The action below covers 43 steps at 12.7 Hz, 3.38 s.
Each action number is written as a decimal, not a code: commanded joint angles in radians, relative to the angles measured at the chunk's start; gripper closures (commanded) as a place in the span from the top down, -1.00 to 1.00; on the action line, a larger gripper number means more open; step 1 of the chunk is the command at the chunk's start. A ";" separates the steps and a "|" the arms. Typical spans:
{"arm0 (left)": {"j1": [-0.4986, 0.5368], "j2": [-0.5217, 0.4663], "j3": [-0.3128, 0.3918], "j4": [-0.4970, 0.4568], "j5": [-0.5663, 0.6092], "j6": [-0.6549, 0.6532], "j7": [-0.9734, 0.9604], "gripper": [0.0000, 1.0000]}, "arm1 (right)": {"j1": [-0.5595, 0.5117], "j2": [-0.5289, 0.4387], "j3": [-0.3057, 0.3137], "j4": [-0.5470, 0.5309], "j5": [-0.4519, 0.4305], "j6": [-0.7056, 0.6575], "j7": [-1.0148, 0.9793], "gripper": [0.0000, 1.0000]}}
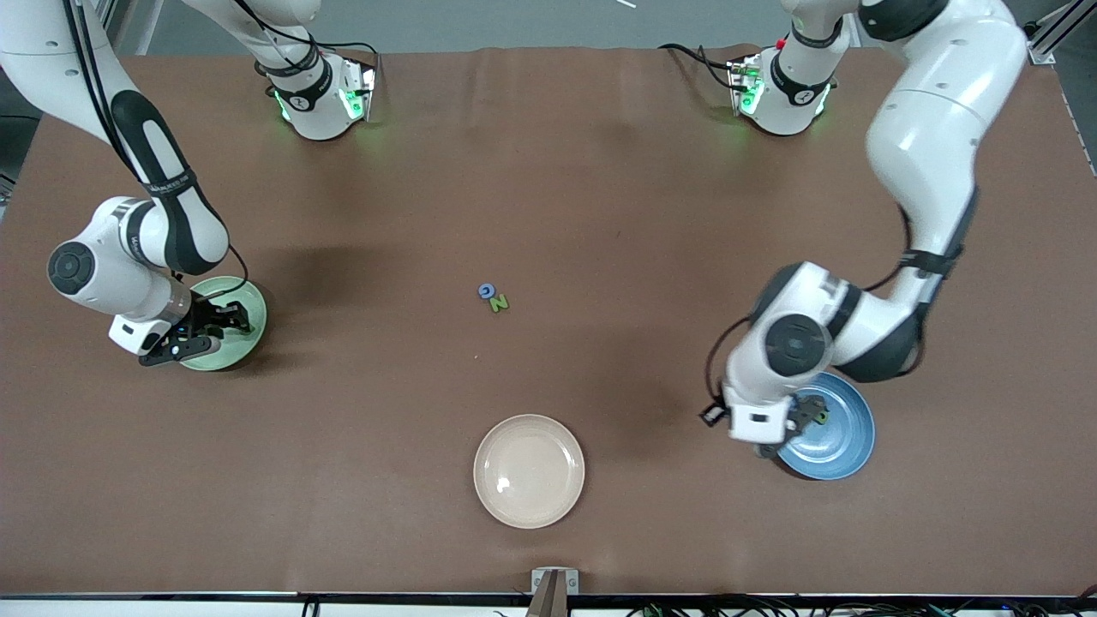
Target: Sort upper and lower case letters into plates
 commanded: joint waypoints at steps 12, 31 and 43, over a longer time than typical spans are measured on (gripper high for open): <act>0.372 -0.180 -0.072 -0.075 0.021 0.019 0.679 1.00 | 0.750 -0.286 0.006 0.090 -0.006 -0.412 0.857 0.99; -0.019 -0.864 0.449 -0.206 -0.530 -0.486 1.105 1.00 | 0.921 0.175 0.003 0.251 -0.078 0.037 0.708 0.94; -0.048 -0.877 0.459 -0.233 -0.541 -0.471 1.102 1.00 | 0.899 0.253 -0.002 0.290 -0.078 0.043 0.708 0.78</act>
